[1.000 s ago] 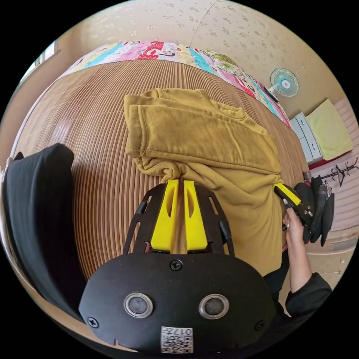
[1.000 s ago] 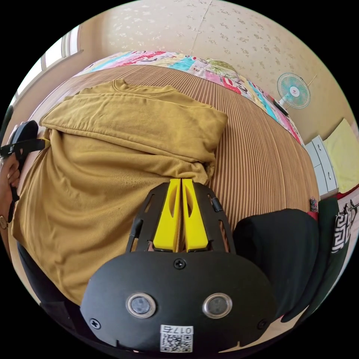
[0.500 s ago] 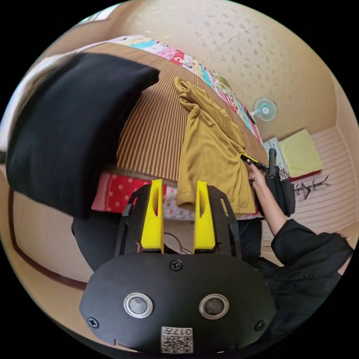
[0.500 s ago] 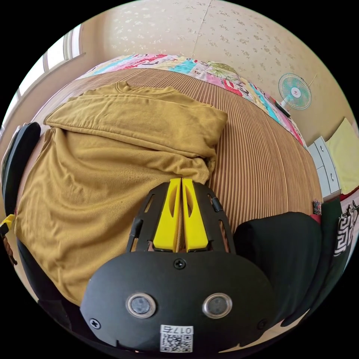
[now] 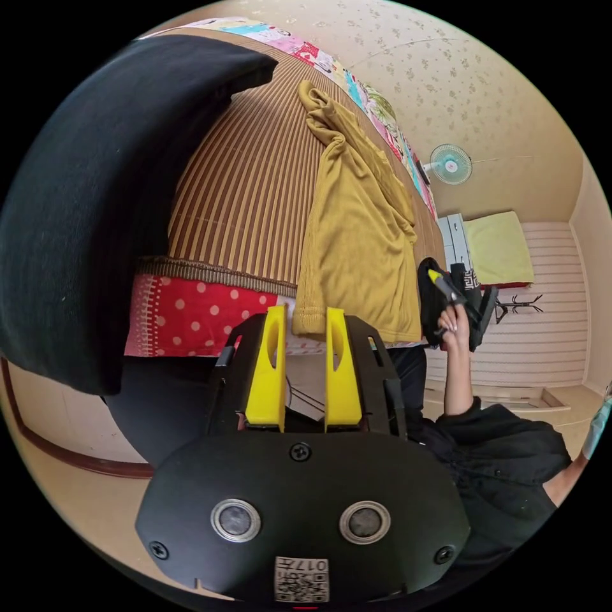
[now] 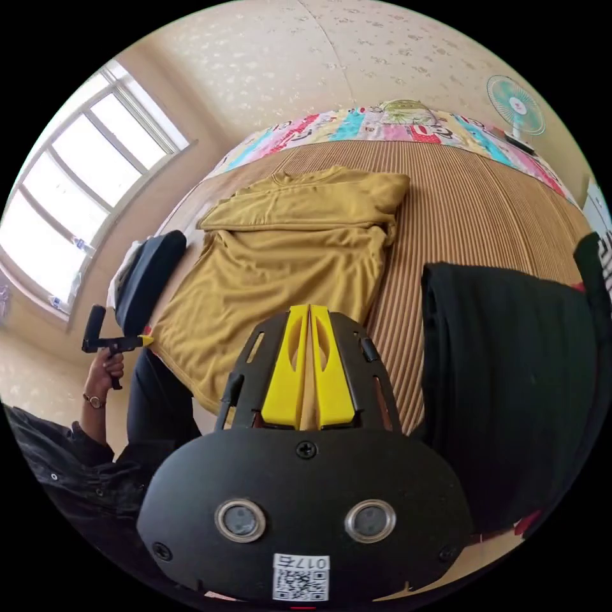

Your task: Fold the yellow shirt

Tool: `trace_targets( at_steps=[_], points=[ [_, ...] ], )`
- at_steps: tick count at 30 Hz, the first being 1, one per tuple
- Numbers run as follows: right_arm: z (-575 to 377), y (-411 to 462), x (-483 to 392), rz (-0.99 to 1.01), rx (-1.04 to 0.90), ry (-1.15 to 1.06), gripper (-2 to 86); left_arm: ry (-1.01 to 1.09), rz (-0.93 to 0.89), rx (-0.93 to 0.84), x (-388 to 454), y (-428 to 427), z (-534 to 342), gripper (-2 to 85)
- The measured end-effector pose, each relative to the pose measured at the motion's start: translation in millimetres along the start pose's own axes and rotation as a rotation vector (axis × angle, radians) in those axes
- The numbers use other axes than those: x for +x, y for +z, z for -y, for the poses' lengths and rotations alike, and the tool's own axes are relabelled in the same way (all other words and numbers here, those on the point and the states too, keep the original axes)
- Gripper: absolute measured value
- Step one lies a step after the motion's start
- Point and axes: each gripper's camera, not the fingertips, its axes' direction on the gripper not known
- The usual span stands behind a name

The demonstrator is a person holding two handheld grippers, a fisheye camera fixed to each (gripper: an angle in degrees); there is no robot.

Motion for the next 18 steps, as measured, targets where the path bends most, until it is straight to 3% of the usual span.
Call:
trace_targets(
  at_steps=[2,6,13,18],
  points=[
    [-40.2,-0.4,15.5,-0.009,-0.088,0.087,2.6,-0.014,0.005,0.005,-2.6,4.8,3.8,9.8],
    [-77.8,-23.5,36.0,-0.011,-0.063,0.194,7.0,-0.023,0.004,-0.009,-2.7,4.4,12.4,8.8],
    [-65.3,-13.3,82.5,0.234,-0.161,0.341,8.6,-0.054,0.088,0.089,28.9,4.3,-9.9,7.9],
    [-36.9,-45.1,82.2,0.436,-0.137,0.264,4.6,0.066,-0.103,0.208,73.8,-43.9,-43.7,5.6]
  ],
)
